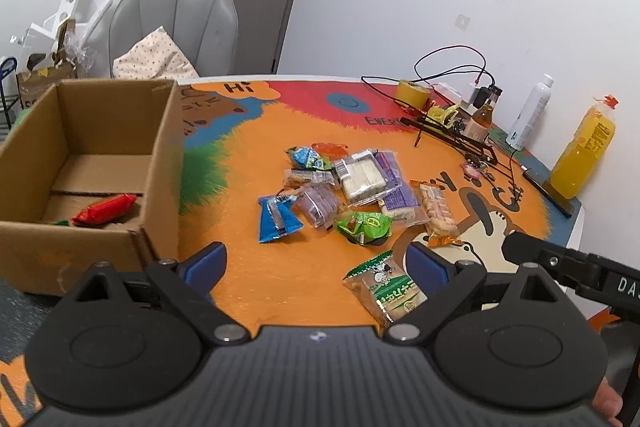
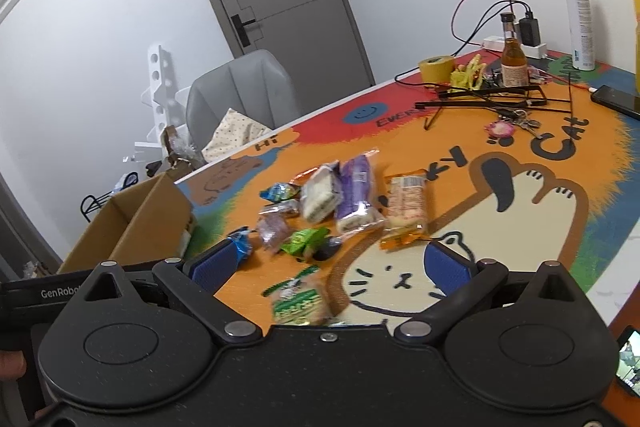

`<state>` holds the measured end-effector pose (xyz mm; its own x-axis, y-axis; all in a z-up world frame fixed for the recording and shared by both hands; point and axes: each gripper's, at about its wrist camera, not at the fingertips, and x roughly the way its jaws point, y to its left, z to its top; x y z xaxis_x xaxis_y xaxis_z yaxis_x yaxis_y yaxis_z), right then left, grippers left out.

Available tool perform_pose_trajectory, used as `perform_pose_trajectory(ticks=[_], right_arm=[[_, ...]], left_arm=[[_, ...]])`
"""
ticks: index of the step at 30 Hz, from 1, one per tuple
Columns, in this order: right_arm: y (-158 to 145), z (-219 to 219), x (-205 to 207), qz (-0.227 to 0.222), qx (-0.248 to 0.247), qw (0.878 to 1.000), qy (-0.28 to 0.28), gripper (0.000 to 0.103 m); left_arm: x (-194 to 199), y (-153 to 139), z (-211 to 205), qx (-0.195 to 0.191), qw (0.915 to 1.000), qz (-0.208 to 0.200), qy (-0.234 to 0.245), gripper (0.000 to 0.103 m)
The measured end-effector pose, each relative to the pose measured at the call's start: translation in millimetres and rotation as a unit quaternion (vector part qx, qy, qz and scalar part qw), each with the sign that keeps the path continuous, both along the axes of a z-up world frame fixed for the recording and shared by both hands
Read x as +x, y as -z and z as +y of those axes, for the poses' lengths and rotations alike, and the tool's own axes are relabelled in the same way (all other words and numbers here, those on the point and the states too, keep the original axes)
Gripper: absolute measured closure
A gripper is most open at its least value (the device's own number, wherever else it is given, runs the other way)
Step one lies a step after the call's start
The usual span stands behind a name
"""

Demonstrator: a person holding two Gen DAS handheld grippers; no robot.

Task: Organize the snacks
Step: 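Grasp the green-printed bread bag with the left gripper while the right grasps the wafer pack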

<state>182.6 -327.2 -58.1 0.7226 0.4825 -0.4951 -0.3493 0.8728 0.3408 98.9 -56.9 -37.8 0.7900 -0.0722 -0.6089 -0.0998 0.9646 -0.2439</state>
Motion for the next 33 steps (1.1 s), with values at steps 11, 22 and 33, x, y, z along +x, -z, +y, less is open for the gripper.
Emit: perform_pose_trajectory(ticks=[11, 22, 33], right_arm=[[19, -20, 18, 0.013, -0.003, 1.000, 0.007, 0.019], [39, -35, 40, 0.030, 0.012, 0.999, -0.008, 0.023], [58, -43, 64, 0.051, 0.028, 0.998, -0.015, 0.029]], left_arm=[[24, 23, -31, -0.002, 0.9997, 0.024, -0.005, 0.008], [49, 46, -63, 0.018, 0.9983, 0.054, -0.011, 0.008], [73, 73, -85, 0.057, 0.9943, 0.088, -0.022, 0.009]])
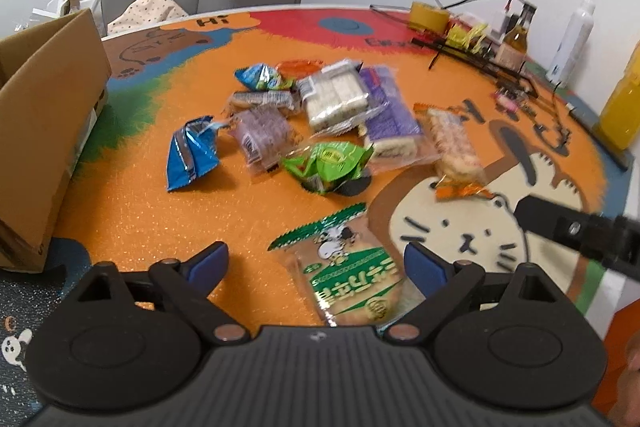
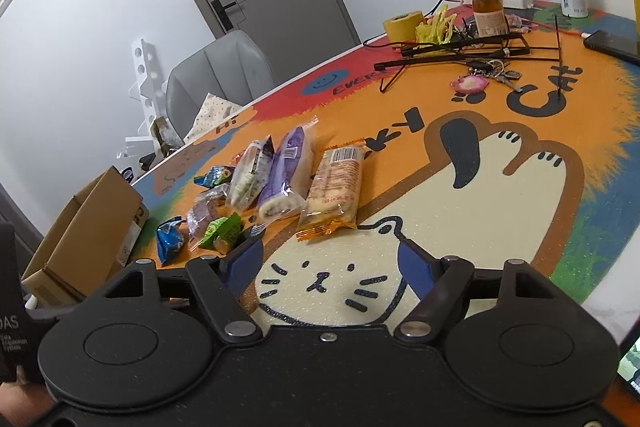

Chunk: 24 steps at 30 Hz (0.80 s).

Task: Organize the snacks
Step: 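Grasp the green-printed bread bag with the left gripper while the right grasps the wafer pack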

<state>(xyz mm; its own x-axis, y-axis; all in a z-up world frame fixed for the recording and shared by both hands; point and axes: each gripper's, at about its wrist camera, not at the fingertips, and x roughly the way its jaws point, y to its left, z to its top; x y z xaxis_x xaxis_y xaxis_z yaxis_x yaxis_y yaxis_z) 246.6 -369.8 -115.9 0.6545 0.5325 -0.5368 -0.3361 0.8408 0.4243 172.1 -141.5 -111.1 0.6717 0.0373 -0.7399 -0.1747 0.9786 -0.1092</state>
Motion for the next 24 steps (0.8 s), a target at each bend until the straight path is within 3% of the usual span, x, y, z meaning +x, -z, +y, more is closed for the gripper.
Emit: perform_pose_trajectory(ticks=[7, 10, 14, 24], right_arm=[[9, 13, 17, 0.007, 0.003, 1.000, -0.009, 0.031], [9, 21, 24, 0.006, -0.004, 1.000, -0.012, 0.032], [9, 30, 30, 0.004, -0.014, 1.000, -0.011, 0.032], [13, 44, 48, 0.001, -0.048, 0.999, 0.008, 0.040]], left_arm=[[-3, 5, 5, 0.042, 0.9991, 0.002, -0.004, 0.012], [-3, 3, 12, 0.049, 0.9988, -0.002, -0.011, 0.025], [-1, -1, 20, 0.051, 0.9986, -0.006, -0.014, 0.055], [6, -3, 36, 0.027, 0.9995, -0.011, -0.007, 0.056]])
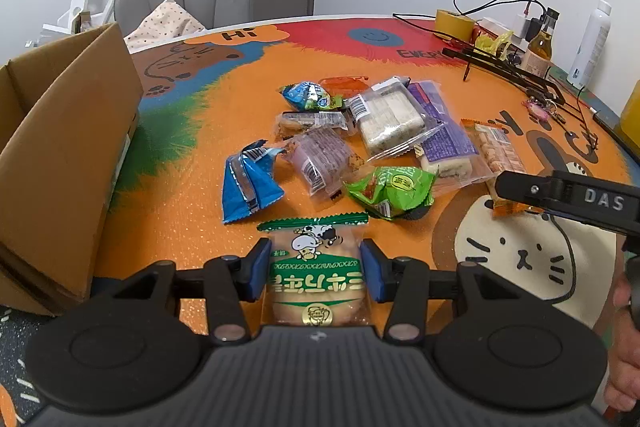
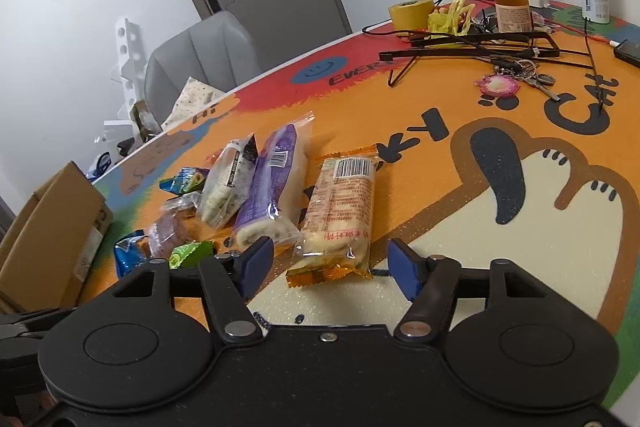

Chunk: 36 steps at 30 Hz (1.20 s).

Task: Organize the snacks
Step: 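Grasp the green-printed bread bag with the left gripper while the right grasps the wafer pack, then carry both packs over the cardboard box and open both grippers to release them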

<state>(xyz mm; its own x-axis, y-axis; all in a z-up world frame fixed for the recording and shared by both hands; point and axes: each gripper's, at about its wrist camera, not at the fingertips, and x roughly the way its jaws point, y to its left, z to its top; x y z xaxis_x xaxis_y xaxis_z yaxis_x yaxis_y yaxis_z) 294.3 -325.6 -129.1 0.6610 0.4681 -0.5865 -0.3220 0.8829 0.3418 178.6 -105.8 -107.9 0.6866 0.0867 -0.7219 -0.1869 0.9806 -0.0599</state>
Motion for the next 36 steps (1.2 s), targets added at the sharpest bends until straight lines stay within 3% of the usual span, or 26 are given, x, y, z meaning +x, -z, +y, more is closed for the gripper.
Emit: perform_pose_trajectory(ticks=[2, 5, 7, 12, 23, 25, 28, 33, 36], right_arm=[[0, 3, 1, -0.004, -0.008, 1.000, 0.003, 0.042], [1, 6, 1, -0.009, -0.022, 1.000, 0.005, 0.063], [1, 5, 1, -0.008, -0.019, 1.000, -0.001, 0.069], [-1, 2, -9, -0.007, -0.026, 1.000, -0.002, 0.071], [-2, -9, -35, 0.007, -0.029, 1.000, -0.006, 0.071], [-3, -11, -39, 0.011, -0.031, 0.999, -0.007, 0.070], [-4, -13, -41, 0.013, -0.035, 0.999, -0.002, 0.063], [-6, -12, -40, 0.009, -0.040, 0.999, 0.007, 0.061], [-7, -8, -37, 0.003, -0.048, 0.999, 0.013, 0.049]], left_arm=[[1, 0, 2, 0.000, 1.0000, -0.001, 0.000, 0.056], [2, 0, 4, -0.001, 1.0000, -0.001, 0.003, 0.056], [2, 1, 4, 0.001, 1.0000, -0.001, 0.006, 0.056], [1, 1, 3, 0.006, 0.9999, -0.001, 0.011, 0.054], [-7, 4, -5, 0.022, 0.9995, -0.002, 0.022, 0.043], [-9, 5, -4, 0.021, 0.9995, -0.006, 0.022, 0.043], [-10, 4, -4, 0.025, 0.9995, -0.009, 0.019, 0.054], [-13, 2, 0, 0.007, 0.9995, -0.013, 0.030, 0.055], [-16, -1, 2, 0.004, 0.9994, -0.017, 0.030, 0.055]])
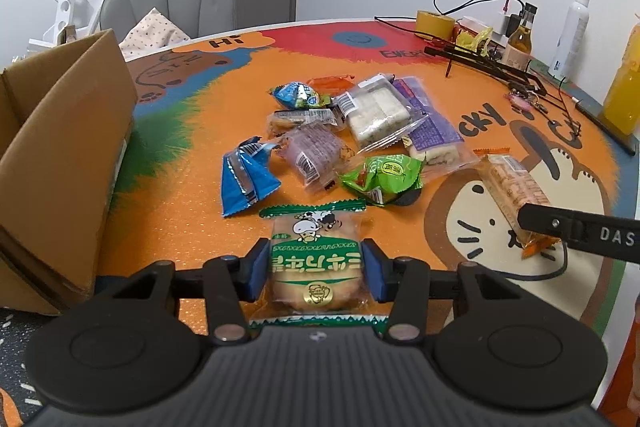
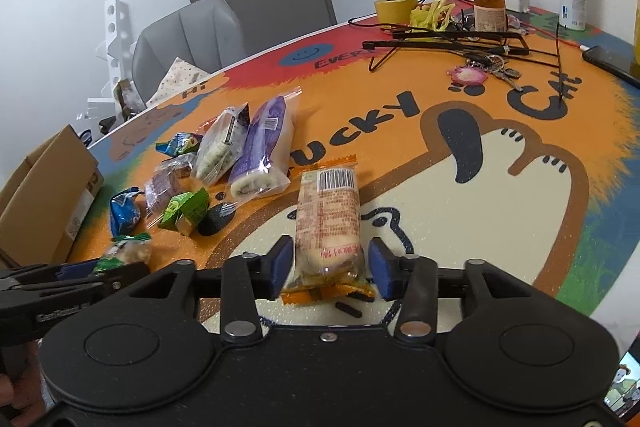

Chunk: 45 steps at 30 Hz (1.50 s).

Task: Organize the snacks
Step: 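Carry both packs over the cardboard box and open both grippers to release them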

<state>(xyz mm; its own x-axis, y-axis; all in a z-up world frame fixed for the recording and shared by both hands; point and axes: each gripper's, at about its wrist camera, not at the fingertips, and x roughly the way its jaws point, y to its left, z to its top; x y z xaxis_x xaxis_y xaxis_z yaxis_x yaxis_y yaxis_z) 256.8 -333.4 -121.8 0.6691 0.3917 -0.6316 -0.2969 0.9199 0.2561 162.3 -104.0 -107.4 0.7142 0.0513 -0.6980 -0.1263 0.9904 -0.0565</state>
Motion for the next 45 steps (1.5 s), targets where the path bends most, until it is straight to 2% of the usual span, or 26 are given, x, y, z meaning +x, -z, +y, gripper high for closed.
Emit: perform_pose_trajectory(ticks=[1, 3, 9, 11, 12, 13, 14, 17, 26, 45], right_arm=[[-1, 2, 0, -0.004, -0.003, 1.000, 0.002, 0.042], [-2, 6, 0, -0.016, -0.010, 1.000, 0.003, 0.035], [0, 20, 6, -0.021, -0.028, 0.999, -0.004, 0.034], [4, 23, 7, -0.018, -0.038, 0.999, -0.002, 0.037], [5, 24, 7, -0.022, -0.044, 0.999, 0.000, 0.045], [5, 26, 6, -0.028, -0.060, 0.998, 0.004, 0.062], [4, 26, 5, -0.030, -0.070, 0.997, 0.006, 0.071], [-2, 18, 2, -0.025, -0.036, 0.999, 0.006, 0.070], [-28, 22, -15, -0.051, -0.010, 0.999, 0.000, 0.070], [-71, 75, -50, -0.096, 0.007, 0.995, -0.028, 0.070]], left_arm=[[-1, -1, 1, -0.001, 1.0000, -0.002, 0.000, 0.055], [-3, -4, 4, -0.003, 1.0000, -0.007, -0.002, 0.055], [-7, -12, 14, -0.006, 0.9998, -0.017, -0.010, 0.055], [-7, -14, 17, -0.007, 0.9997, -0.019, -0.013, 0.055], [-8, -15, 18, -0.008, 0.9997, -0.020, -0.014, 0.055], [-8, -15, 20, -0.008, 0.9996, -0.021, -0.015, 0.055], [-8, -16, 21, -0.009, 0.9996, -0.021, -0.016, 0.055], [-11, -18, 24, -0.012, 0.9995, -0.025, -0.018, 0.055], [-22, -34, 29, -0.018, 0.9985, -0.049, -0.012, 0.055], [-56, -80, 70, -0.020, 0.9935, -0.111, -0.016, 0.055]])
